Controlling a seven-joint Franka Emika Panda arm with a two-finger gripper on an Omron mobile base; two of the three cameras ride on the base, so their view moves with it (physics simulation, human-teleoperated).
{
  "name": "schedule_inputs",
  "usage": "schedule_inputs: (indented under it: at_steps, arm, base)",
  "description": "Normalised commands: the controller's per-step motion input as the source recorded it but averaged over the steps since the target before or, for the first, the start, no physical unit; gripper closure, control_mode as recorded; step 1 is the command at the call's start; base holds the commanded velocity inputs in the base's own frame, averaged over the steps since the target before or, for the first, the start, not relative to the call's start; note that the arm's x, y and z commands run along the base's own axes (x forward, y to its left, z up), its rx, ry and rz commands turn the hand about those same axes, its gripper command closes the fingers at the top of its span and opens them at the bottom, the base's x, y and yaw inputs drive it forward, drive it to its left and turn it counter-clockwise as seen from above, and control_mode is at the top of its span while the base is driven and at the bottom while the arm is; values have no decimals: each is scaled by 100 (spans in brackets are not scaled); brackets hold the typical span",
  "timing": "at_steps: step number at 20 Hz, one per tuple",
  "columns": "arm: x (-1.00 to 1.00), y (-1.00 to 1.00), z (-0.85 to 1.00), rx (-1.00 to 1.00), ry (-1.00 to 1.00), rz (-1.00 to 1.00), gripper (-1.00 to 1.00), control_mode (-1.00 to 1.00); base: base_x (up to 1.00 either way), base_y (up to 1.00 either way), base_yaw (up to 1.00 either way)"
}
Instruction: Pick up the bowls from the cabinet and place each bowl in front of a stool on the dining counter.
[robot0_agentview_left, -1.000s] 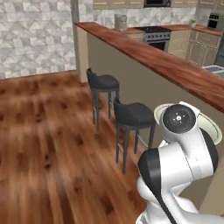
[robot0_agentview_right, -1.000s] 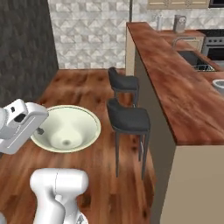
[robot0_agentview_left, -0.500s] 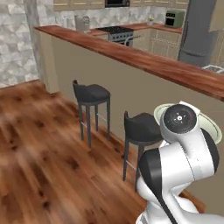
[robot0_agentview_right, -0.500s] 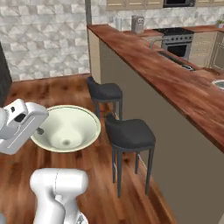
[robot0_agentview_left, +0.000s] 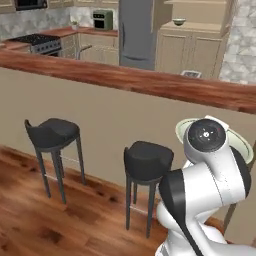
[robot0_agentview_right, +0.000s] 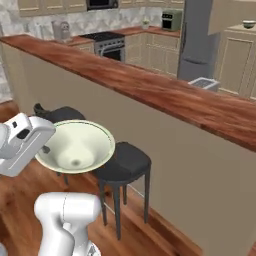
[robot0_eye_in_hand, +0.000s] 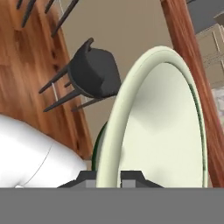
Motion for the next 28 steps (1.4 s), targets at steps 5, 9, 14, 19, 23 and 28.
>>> schedule_inputs:
  at_steps: [5, 9, 14, 19, 23, 28]
  arm:
    - [0, 0, 0, 0, 0, 0, 100, 100]
    - [0, 0, 0, 0, 0, 0, 100, 100]
    - [0, 0, 0, 0, 0, 0, 100, 100]
    - [0, 0, 0, 0, 0, 0, 100, 100]
    - [0, 0, 0, 0, 0, 0, 100, 100]
    - [0, 0, 0, 0, 0, 0, 100, 100]
  base:
    - [11, 74, -78]
    - [-12, 69, -78]
    - [-42, 66, -67]
    - [-5, 75, -29]
    - [11, 68, -13]
    - [26, 16, -1]
